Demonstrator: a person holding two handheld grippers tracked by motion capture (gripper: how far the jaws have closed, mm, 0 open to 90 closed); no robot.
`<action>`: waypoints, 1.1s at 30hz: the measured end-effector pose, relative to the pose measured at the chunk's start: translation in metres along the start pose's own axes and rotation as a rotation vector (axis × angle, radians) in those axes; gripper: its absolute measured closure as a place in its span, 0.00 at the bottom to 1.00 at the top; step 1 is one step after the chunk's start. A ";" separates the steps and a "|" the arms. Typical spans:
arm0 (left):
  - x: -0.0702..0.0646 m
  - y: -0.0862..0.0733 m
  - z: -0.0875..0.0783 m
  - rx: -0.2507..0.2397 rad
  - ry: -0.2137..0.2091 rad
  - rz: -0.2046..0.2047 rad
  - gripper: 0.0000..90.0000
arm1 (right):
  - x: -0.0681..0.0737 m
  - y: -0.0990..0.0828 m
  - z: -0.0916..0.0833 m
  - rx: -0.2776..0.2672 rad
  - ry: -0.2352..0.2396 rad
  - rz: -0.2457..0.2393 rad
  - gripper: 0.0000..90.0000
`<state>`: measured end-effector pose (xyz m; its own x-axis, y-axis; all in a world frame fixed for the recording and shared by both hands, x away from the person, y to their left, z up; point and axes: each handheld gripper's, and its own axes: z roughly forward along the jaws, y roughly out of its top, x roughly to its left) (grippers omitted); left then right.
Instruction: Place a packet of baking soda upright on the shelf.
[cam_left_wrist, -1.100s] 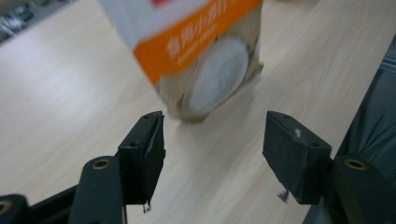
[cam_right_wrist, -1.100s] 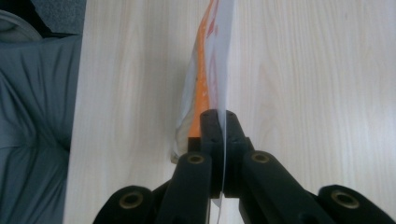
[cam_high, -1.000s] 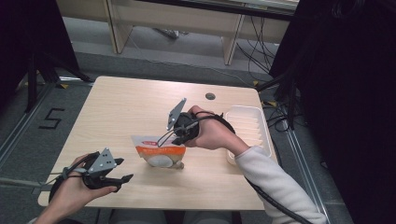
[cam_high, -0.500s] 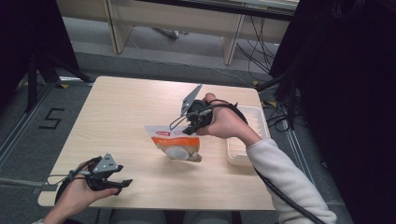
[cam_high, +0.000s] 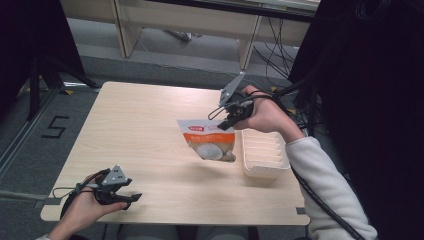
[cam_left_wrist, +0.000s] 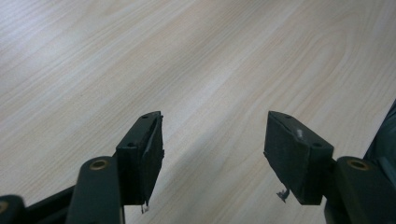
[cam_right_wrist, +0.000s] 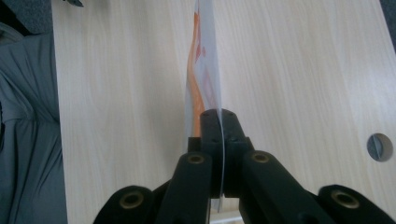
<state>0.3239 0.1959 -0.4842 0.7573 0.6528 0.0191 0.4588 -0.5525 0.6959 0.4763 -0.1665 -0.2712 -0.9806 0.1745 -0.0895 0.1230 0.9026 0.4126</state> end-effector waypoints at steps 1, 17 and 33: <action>-0.001 -0.001 0.000 0.006 -0.010 -0.016 0.41 | -0.003 -0.002 -0.003 -0.002 -0.003 -0.016 1.00; 0.001 -0.001 -0.001 0.001 0.002 -0.030 0.39 | -0.032 -0.037 -0.045 0.000 -0.056 0.048 1.00; 0.004 0.000 -0.001 -0.017 0.026 -0.009 0.39 | -0.053 -0.074 -0.063 0.012 -0.103 0.058 1.00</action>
<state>0.3262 0.1991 -0.4836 0.7407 0.6711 0.0309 0.4575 -0.5375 0.7084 0.5093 -0.2676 -0.2400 -0.9510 0.2653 -0.1587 0.1813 0.8944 0.4088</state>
